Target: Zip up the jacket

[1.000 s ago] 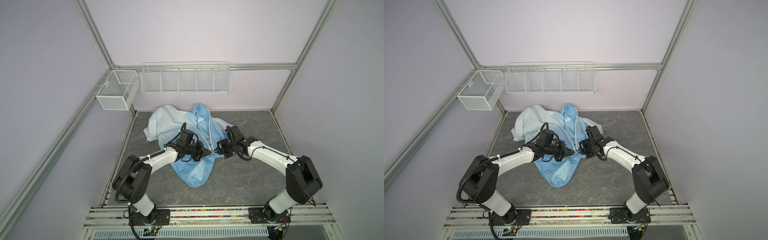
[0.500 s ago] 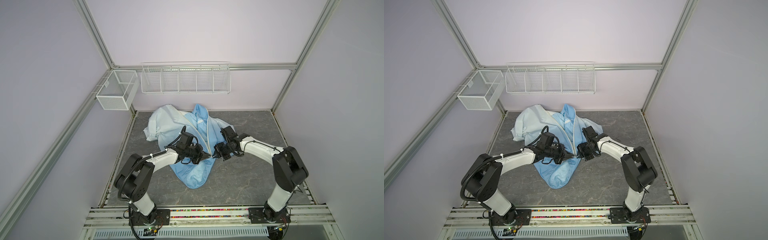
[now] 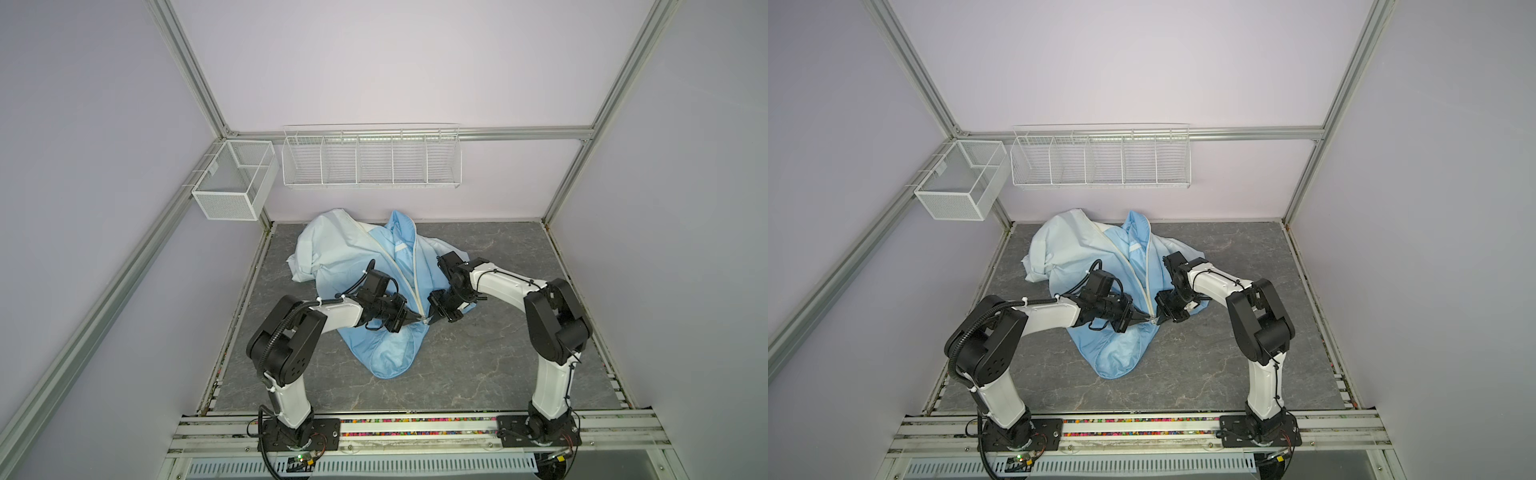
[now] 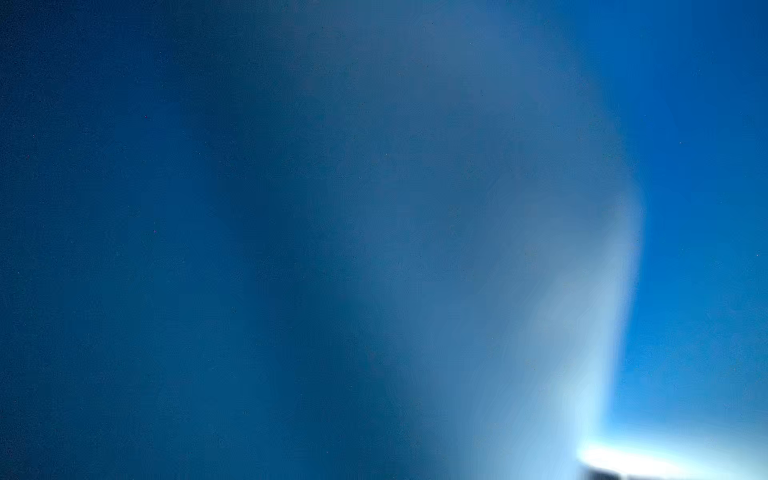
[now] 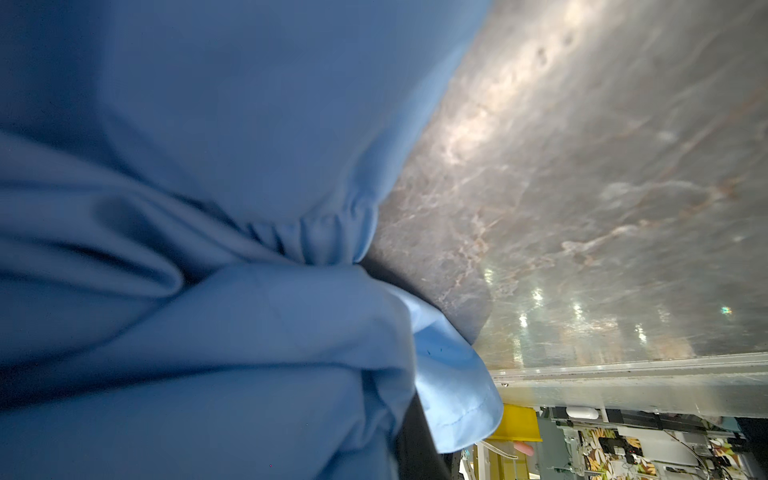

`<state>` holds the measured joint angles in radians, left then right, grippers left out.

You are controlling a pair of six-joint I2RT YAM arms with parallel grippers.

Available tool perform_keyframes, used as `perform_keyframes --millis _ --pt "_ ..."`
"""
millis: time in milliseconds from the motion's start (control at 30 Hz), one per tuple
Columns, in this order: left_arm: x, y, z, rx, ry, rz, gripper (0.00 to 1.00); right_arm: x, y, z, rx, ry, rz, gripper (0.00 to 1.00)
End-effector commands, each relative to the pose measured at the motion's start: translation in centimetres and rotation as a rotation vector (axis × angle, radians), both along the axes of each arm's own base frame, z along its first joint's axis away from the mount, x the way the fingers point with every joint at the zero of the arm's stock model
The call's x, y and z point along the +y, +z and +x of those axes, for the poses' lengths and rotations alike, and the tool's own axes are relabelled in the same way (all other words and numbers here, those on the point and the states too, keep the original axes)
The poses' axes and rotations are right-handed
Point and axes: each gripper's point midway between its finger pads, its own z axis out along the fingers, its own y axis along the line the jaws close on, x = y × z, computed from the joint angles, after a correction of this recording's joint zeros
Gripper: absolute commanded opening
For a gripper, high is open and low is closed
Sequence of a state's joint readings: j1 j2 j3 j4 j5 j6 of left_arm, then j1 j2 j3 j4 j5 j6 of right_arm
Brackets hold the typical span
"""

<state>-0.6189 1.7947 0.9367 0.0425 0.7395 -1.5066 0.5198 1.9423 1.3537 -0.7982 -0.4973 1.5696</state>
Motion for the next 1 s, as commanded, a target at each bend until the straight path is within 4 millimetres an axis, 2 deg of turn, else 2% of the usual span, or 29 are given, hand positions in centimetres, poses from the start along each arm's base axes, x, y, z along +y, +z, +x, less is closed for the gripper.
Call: perform_keyframes --millis 0,67,167,267,367,500,600,767,867,967 --pt "-0.7 2.8 1.0 -0.04 -0.014 -0.022 0.0 -0.2 1.2 0.9 -0.059 -0.004 0.009 0.06" --pt "-0.7 4.3 1.4 -0.079 -0.015 -0.024 0.0 0.2 2.4 2.9 -0.18 0.01 0.037 0.06" --pt "-0.7 6.5 1.9 -0.133 -0.006 -0.035 0.0 -0.5 5.3 5.5 -0.38 0.043 0.006 0.06" --pt "-0.7 8.5 2.1 -0.17 0.005 -0.056 0.0 -1.0 7.7 7.5 -0.521 0.027 0.006 0.06" --pt "-0.6 10.0 2.1 -0.196 0.01 -0.064 0.0 -0.6 9.0 8.8 -0.62 -0.002 0.067 0.06" --pt "-0.6 12.0 2.8 -0.267 0.027 -0.072 0.0 -0.1 10.7 9.8 -0.739 -0.039 0.145 0.06" --pt "-0.6 14.7 4.5 -0.383 0.089 -0.111 0.0 0.3 13.2 10.9 -0.87 -0.059 0.217 0.06" --pt "0.0 19.8 6.3 -0.548 0.159 -0.165 0.0 -0.1 19.0 12.4 -1.094 -0.097 0.307 0.06" --pt "1.1 22.2 6.9 -0.657 0.192 -0.157 0.0 -0.1 22.7 13.0 -1.214 -0.126 0.391 0.06" --pt "2.4 24.4 7.4 -0.755 0.231 -0.148 0.0 0.4 25.5 13.2 -1.271 -0.091 0.478 0.06"
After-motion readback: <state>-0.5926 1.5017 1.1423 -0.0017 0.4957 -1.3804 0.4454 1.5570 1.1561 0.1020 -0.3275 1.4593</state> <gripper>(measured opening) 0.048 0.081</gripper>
